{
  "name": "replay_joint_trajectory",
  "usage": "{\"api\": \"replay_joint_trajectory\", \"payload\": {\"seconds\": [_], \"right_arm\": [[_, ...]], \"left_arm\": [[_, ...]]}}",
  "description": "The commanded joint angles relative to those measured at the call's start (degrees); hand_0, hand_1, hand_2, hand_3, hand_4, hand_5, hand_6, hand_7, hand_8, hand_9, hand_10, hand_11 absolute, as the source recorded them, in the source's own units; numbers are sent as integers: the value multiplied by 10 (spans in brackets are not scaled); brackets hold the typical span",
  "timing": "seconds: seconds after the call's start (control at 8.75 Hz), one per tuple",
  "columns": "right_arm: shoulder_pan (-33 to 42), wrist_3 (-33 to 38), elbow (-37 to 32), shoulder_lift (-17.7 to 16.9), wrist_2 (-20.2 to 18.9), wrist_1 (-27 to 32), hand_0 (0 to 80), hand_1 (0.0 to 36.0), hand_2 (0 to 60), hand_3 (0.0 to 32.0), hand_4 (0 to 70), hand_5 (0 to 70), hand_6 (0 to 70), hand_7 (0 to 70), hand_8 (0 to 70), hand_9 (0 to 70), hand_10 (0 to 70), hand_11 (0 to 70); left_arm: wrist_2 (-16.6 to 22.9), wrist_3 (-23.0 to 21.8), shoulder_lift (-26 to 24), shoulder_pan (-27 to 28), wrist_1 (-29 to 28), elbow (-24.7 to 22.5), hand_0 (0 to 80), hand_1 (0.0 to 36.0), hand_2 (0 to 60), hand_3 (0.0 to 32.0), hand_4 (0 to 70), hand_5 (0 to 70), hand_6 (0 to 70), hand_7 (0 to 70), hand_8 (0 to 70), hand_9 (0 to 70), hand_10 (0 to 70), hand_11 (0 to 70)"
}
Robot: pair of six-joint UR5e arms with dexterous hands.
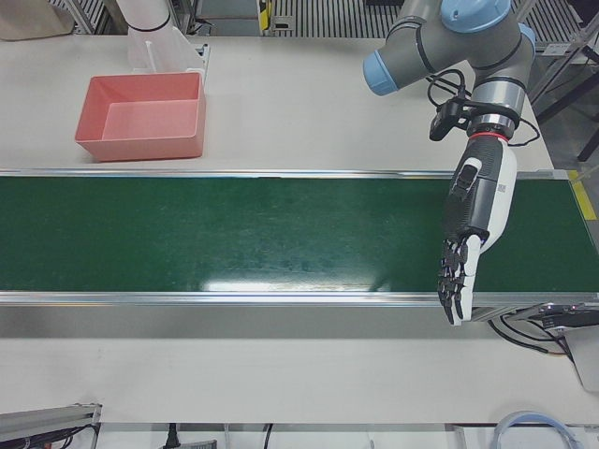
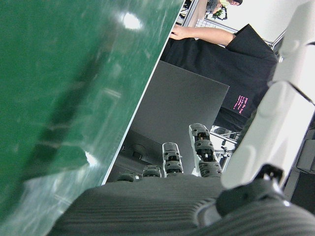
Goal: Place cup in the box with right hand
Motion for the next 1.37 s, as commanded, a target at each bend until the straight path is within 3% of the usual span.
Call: {"api": "replay_joint_trajectory", "payload": {"seconds": [0.0,0.57,1.03,1.14,1.26], "right_arm": [[-8,0,-1,2,0,0,442,128,96,0,0,33,43,182,5,22,0,0],[-23,0,-1,3,1,0,444,130,96,0,0,34,43,183,4,22,0,0],[-34,0,-1,7,4,1,452,142,114,0,0,38,53,229,10,36,0,0],[-36,-1,-1,8,5,1,455,167,215,0,0,45,78,332,39,108,0,3],[-37,-2,-3,15,5,1,392,247,600,0,2,82,203,700,279,504,123,193]], "left_arm": [[0,0,0,0,0,0,0,0,0,0,0,0,0,0,0,0,0,0],[0,0,0,0,0,0,0,0,0,0,0,0,0,0,0,0,0,0],[0,0,0,0,0,0,0,0,0,0,0,0,0,0,0,0,0,0],[0,0,0,0,0,0,0,0,0,0,0,0,0,0,0,0,0,0],[0,0,0,0,0,0,0,0,0,0,0,0,0,0,0,0,0,0]]}}
